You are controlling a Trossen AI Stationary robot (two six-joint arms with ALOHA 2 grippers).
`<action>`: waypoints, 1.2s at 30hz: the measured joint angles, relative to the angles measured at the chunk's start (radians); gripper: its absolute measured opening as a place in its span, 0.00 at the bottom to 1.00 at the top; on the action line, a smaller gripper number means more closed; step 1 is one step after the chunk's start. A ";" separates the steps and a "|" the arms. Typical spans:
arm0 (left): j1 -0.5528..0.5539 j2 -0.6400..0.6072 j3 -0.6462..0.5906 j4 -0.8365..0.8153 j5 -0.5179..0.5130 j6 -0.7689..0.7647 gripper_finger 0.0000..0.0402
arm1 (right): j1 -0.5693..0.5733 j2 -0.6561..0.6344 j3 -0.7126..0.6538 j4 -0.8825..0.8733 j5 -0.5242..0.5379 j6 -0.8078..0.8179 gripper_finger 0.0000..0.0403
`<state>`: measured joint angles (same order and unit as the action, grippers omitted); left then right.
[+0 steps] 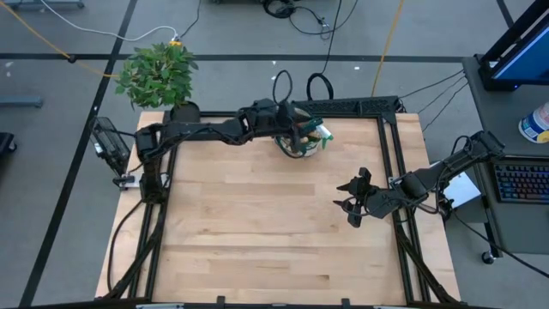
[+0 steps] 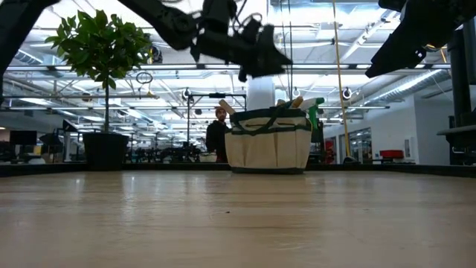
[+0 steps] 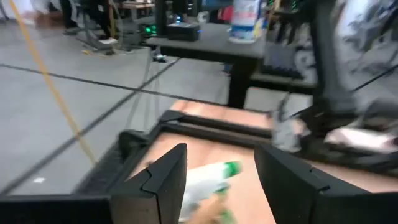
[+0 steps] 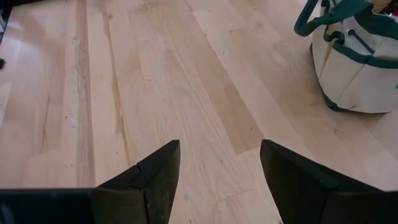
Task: Pick & Place Garden tools in Gardening bag
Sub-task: Return to Home Position
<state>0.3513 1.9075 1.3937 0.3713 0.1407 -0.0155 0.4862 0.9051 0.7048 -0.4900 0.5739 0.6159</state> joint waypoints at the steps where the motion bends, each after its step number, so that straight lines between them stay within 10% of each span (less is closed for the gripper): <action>1: -0.008 -0.019 0.000 -0.015 0.008 -0.029 0.49 | 0.000 0.000 0.000 0.000 0.000 0.000 0.53; 22: -0.215 -0.338 0.001 -0.714 0.037 -0.175 0.49 | 0.000 0.000 0.000 0.007 -0.003 -0.016 0.53; 36: -0.302 -0.482 -0.016 -0.818 0.018 -0.168 0.49 | 0.000 0.000 0.000 0.015 -0.001 0.001 0.53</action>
<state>0.0490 1.4253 1.3775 -0.4467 0.1583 -0.1834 0.4862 0.9054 0.7048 -0.4752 0.5732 0.6167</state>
